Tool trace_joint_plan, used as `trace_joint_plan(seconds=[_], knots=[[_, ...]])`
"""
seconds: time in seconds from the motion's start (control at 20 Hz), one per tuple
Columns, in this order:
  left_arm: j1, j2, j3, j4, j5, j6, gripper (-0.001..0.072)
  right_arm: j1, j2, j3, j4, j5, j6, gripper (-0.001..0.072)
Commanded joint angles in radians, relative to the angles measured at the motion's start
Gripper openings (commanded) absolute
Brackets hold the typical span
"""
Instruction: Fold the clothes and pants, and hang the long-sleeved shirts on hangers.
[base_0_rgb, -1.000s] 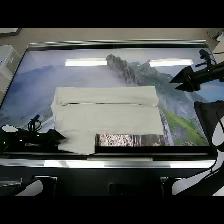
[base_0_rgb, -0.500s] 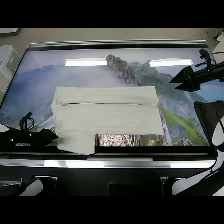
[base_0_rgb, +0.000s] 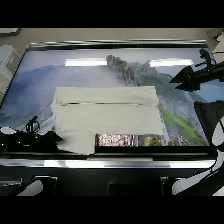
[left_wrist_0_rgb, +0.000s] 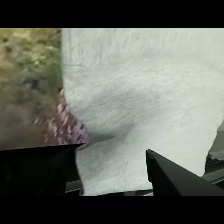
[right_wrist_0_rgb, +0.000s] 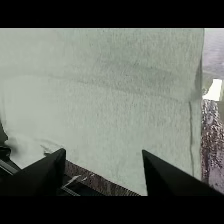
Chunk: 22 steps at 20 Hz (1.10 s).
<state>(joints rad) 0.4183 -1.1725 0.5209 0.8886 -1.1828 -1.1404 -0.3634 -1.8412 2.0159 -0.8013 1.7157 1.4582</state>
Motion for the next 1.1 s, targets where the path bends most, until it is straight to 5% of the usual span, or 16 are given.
trace_joint_plan(seconds=[0.0,0.15,0.2,0.3,0.35,0.7,0.85,0.95,1.05], knots=[[-0.005,-0.032,-0.005,-0.049,0.025,0.019,0.0538,-0.001,0.0,0.0,0.006,-0.001,0.003,0.0529],[-0.022,-0.048,-0.005,-0.08,0.021,0.023,0.0498,-0.001,0.0,0.0,0.005,-0.006,-0.003,0.0529],[-0.027,-0.048,-0.005,-0.078,0.02,0.023,0.0396,-0.001,0.0,0.0,0.004,-0.011,-0.011,0.0529],[-0.027,-0.047,-0.005,-0.078,0.004,0.023,0.008,-0.001,0.0,0.0,-0.002,-0.012,-0.035,0.0528],[-0.027,-0.047,-0.005,-0.078,-0.006,0.024,0.0024,-0.001,0.0,-0.003,-0.023,-0.007,-0.048,0.0528],[-0.027,-0.045,-0.005,-0.078,-0.022,0.023,0.0024,-0.002,0.0,-0.307,-0.119,0.01,-0.091,0.0525],[-0.027,-0.045,-0.005,-0.078,-0.032,0.027,0.0024,-0.002,0.024,-0.502,-0.138,-0.03,-0.144,0.0325],[-0.027,-0.045,-0.005,-0.078,-0.031,0.034,0.0024,-0.002,0.09,-0.649,-0.212,-0.1,-0.174,0.0333],[-0.027,-0.045,-0.005,-0.078,-0.031,0.035,0.0024,-0.017,0.169,-0.784,-0.267,-0.177,-0.183,0.042]])
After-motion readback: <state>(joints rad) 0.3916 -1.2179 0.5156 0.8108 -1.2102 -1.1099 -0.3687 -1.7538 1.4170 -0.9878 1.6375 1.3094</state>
